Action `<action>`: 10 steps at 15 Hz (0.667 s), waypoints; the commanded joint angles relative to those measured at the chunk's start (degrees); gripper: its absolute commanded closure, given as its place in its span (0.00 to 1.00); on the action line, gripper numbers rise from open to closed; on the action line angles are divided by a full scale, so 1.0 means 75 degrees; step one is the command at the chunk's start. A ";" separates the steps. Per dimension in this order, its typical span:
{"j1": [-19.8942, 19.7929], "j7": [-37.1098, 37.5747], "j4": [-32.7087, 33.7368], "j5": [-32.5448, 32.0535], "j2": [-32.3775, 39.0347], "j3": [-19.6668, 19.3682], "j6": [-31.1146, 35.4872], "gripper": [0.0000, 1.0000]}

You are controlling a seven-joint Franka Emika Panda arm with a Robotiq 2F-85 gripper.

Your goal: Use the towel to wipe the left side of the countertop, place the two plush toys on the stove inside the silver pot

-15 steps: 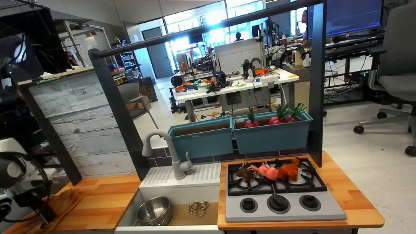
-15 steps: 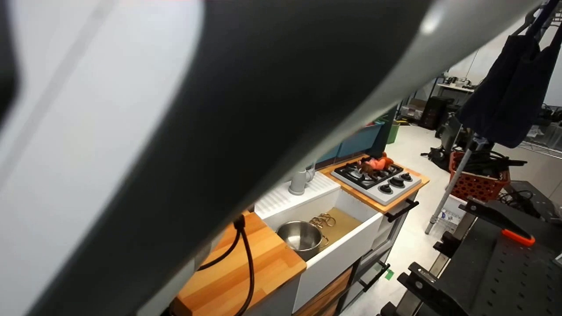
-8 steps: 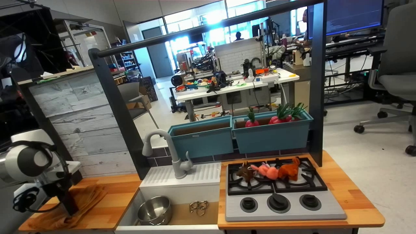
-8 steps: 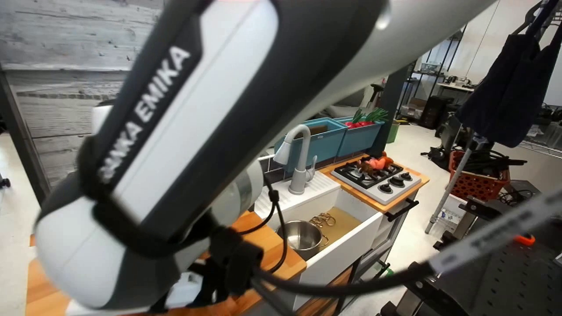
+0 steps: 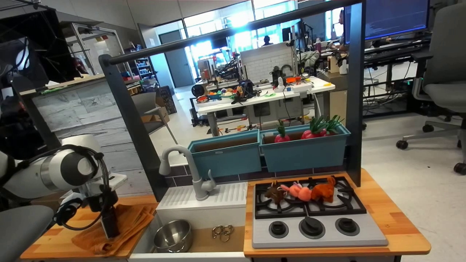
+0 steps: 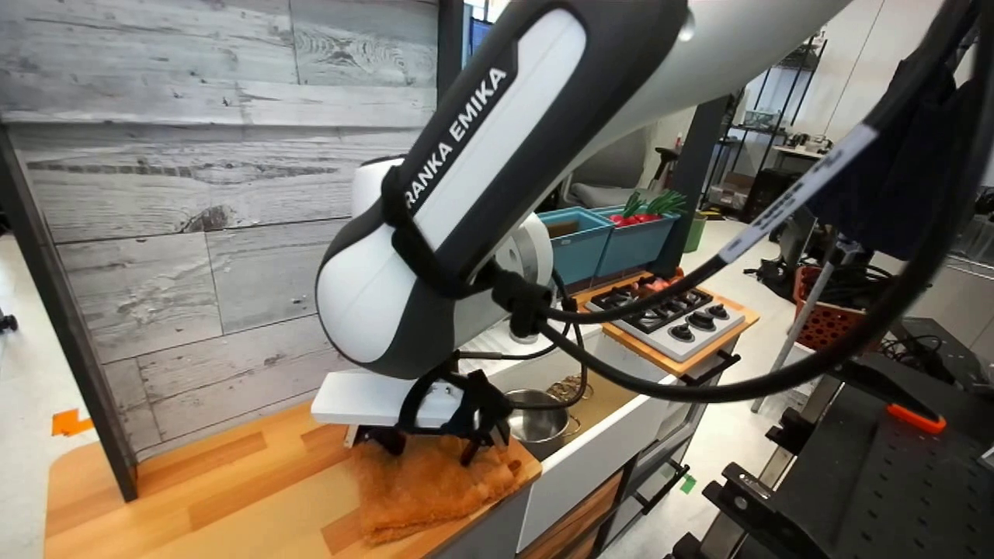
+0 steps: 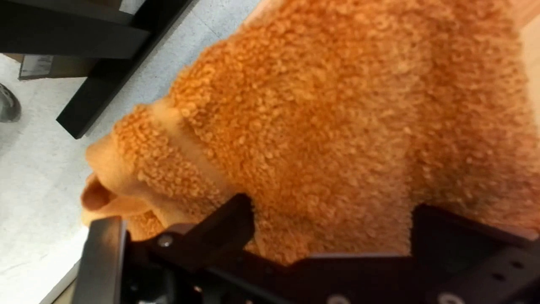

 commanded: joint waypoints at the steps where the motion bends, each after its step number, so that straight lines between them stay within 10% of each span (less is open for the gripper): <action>1: 0.0073 -0.0049 0.0381 -0.0189 0.0600 0.0185 -0.0052 0.00; 10: 0.1704 0.0464 0.2661 -0.0771 0.1557 0.0141 0.0010 0.00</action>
